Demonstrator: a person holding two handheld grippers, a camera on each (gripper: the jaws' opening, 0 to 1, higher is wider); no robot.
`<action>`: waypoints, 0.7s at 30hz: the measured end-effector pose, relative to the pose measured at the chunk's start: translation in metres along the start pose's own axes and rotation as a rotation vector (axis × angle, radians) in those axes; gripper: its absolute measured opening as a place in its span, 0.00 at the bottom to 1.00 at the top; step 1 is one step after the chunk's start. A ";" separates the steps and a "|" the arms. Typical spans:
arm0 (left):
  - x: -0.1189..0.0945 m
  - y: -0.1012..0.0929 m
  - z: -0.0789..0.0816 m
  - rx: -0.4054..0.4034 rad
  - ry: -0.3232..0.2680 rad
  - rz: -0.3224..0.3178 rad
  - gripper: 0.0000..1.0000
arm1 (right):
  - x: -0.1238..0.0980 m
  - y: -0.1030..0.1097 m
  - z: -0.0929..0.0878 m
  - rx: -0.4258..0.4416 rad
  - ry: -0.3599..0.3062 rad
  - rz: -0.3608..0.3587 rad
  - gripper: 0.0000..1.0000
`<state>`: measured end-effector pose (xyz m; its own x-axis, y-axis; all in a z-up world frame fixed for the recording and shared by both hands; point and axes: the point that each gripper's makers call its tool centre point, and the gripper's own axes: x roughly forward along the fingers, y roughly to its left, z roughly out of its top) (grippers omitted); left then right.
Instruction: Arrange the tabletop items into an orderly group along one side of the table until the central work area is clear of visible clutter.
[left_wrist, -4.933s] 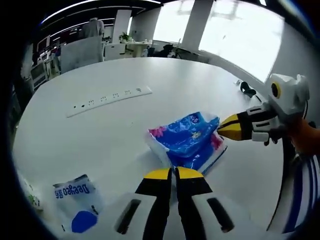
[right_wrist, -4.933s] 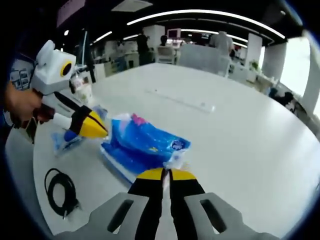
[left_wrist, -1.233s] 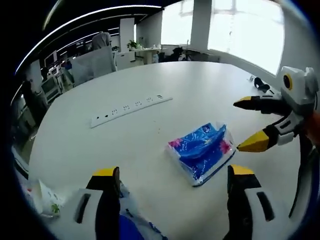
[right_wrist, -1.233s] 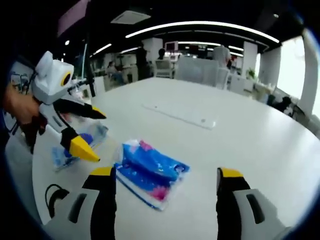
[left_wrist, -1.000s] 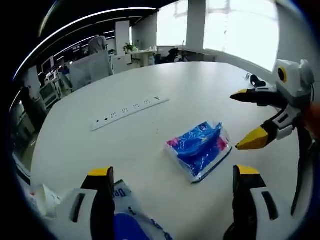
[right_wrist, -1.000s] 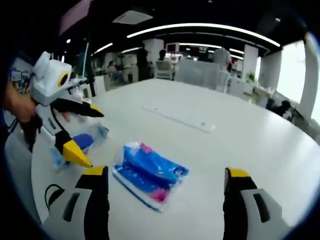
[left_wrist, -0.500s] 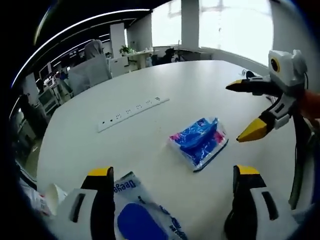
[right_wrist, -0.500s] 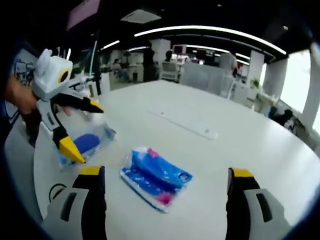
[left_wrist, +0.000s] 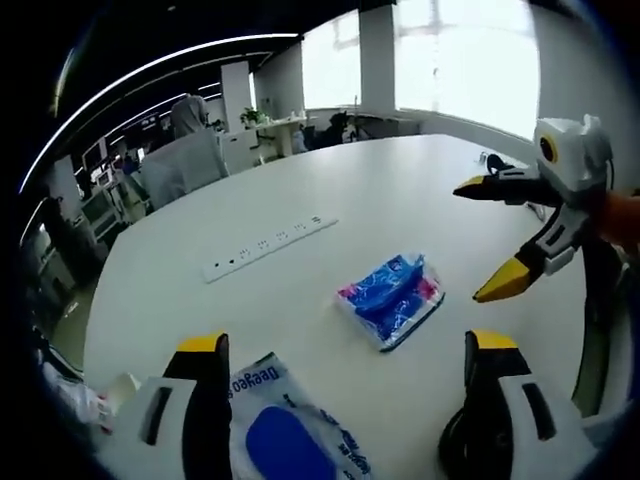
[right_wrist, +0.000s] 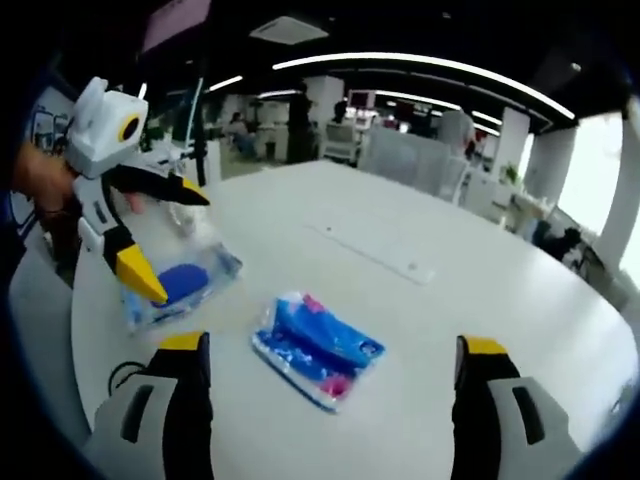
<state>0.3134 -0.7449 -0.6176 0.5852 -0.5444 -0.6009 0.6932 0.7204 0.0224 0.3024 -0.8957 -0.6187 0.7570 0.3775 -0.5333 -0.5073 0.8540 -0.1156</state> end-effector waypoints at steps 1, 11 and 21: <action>-0.001 0.000 0.000 0.003 -0.001 0.000 0.97 | -0.001 0.001 0.001 -0.003 -0.002 -0.001 1.00; -0.019 -0.002 -0.002 0.023 -0.019 -0.002 0.96 | -0.010 0.013 0.010 -0.038 -0.003 -0.003 0.99; -0.035 0.009 -0.014 0.016 -0.029 -0.003 0.94 | -0.012 0.028 0.022 -0.093 0.002 0.007 0.99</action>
<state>0.2933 -0.7130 -0.6075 0.5946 -0.5591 -0.5778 0.7016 0.7118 0.0333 0.2883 -0.8680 -0.5971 0.7528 0.3823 -0.5359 -0.5486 0.8143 -0.1897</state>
